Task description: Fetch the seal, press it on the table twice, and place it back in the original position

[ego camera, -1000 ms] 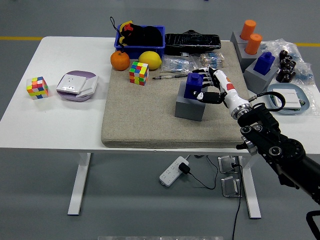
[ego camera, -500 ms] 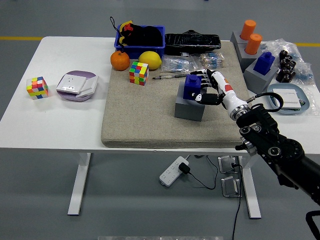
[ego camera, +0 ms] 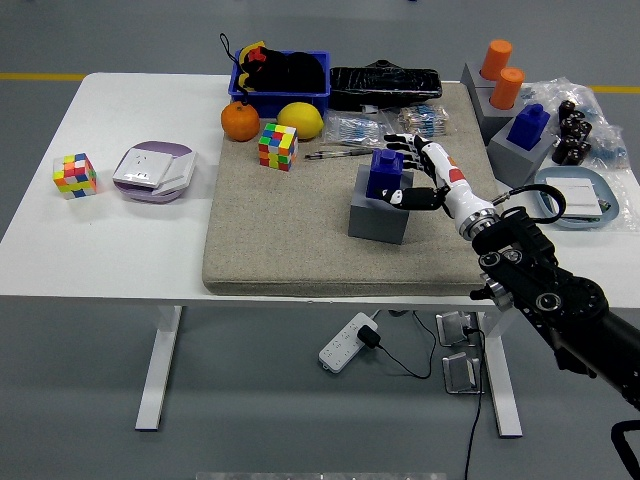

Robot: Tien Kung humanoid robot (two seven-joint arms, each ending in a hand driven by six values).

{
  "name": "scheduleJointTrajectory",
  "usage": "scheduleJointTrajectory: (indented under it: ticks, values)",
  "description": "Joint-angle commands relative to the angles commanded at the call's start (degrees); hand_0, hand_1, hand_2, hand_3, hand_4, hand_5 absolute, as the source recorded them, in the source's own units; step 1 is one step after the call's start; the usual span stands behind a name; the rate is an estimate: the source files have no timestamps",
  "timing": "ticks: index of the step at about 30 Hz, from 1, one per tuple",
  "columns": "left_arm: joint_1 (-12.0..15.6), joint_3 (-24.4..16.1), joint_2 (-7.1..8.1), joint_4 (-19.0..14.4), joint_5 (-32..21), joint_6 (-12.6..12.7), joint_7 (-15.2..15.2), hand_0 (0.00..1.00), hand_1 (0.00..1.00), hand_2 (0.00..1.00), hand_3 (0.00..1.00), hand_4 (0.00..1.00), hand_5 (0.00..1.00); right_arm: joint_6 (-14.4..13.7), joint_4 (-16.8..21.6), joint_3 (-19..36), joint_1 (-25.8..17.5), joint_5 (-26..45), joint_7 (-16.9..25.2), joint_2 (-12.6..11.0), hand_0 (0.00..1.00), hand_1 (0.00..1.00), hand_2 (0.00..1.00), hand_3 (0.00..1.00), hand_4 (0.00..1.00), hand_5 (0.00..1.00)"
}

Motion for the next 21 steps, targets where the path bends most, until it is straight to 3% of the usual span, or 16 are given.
scheduleJointTrajectory:
  ticks: [15,16,21]
  values:
    - [0.1,-0.1,-0.21,0.0,0.0,-0.1,0.1,0.824,0.79,0.753,0.813,0.725,0.375,0.2,0.3,0.4,-0.2,-0.4,0.1,-0.3,0.837,0.851,0.844,0.85,0.947,0.002]
    - [0.1,-0.1,-0.23,0.0,0.0,-0.1,0.1,0.824,0.79,0.753,0.813,0.725,0.377,0.3,0.4,0.4,-0.2,-0.3,0.2,-0.3,0.887,0.89,0.88,0.88,0.998,0.002]
    - [0.1,-0.2,-0.3,0.0,0.0,-0.1,0.1,0.824,0.79,0.753,0.813,0.725,0.377,0.4,1.4,1.0,-0.5,-1.3,-0.1,-0.5,0.887,0.89,0.88,0.88,0.998,0.002]
